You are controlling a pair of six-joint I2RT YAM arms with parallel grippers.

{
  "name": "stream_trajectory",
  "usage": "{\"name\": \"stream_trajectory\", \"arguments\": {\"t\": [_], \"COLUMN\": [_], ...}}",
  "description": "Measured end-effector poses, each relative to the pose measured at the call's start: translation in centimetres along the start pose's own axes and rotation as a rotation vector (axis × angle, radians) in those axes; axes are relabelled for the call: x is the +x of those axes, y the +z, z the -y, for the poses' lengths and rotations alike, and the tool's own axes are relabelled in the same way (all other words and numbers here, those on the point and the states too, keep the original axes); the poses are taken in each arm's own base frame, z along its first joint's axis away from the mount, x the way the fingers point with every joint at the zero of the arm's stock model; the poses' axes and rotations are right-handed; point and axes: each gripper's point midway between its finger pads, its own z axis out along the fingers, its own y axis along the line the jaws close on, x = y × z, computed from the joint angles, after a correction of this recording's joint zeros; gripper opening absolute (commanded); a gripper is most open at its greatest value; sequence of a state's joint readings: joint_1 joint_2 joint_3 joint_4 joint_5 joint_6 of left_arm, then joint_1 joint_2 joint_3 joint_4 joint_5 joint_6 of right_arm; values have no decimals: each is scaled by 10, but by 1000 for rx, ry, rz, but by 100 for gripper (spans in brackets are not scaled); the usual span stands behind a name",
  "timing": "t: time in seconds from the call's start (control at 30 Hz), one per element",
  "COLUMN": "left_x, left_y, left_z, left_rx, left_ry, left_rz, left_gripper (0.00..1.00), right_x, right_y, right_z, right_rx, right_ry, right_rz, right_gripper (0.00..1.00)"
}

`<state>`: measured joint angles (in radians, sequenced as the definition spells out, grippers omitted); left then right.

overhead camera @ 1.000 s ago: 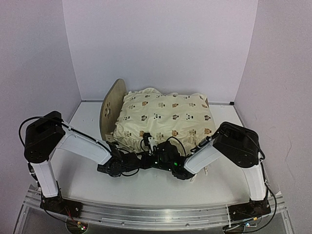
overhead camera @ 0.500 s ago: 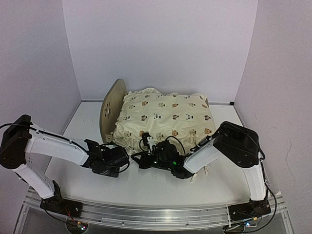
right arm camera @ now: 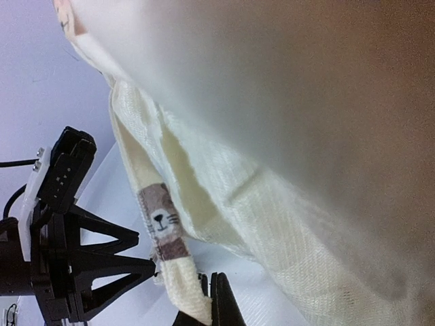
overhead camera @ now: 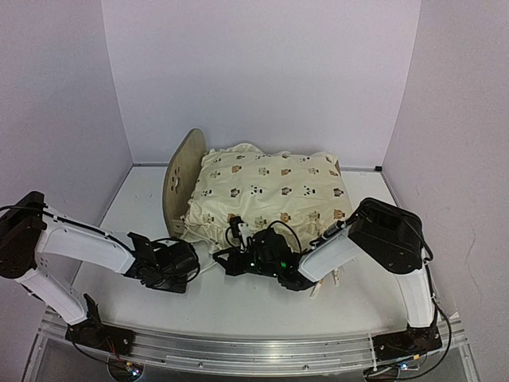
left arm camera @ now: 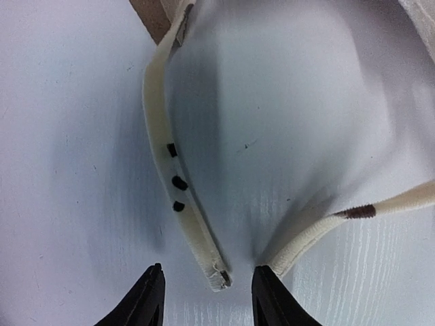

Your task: Set up the pet bed

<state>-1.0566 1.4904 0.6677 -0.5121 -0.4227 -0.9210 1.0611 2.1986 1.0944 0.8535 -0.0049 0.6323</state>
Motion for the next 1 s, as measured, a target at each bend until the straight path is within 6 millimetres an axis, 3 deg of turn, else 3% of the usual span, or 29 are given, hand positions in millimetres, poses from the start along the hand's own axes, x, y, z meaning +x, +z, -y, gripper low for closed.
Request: {"name": "stream_trajectory", "arguments": {"t": [0.4, 0.5, 0.57, 0.63, 1.0], "left_x": [-25, -22, -20, -21, -25], "left_y": [8, 12, 15, 18, 17], "left_z": [-11, -8, -6, -7, -5], "left_rx": [70, 85, 87, 77, 86], "left_ry": [-110, -105, -98, -89, -79], "left_rz": [61, 54, 45, 51, 65], "left_gripper": [36, 26, 11, 1, 0], "right_x": [-1, -1, -1, -1, -2], "right_y": [3, 3, 3, 3, 4], "right_z": [-3, -3, -3, -4, -6], "right_rx": [-4, -4, -4, -4, -10], "right_ry": [8, 11, 12, 13, 21], "right_rz": [-13, -15, -16, -16, -19], "right_gripper": [0, 0, 0, 0, 0]}}
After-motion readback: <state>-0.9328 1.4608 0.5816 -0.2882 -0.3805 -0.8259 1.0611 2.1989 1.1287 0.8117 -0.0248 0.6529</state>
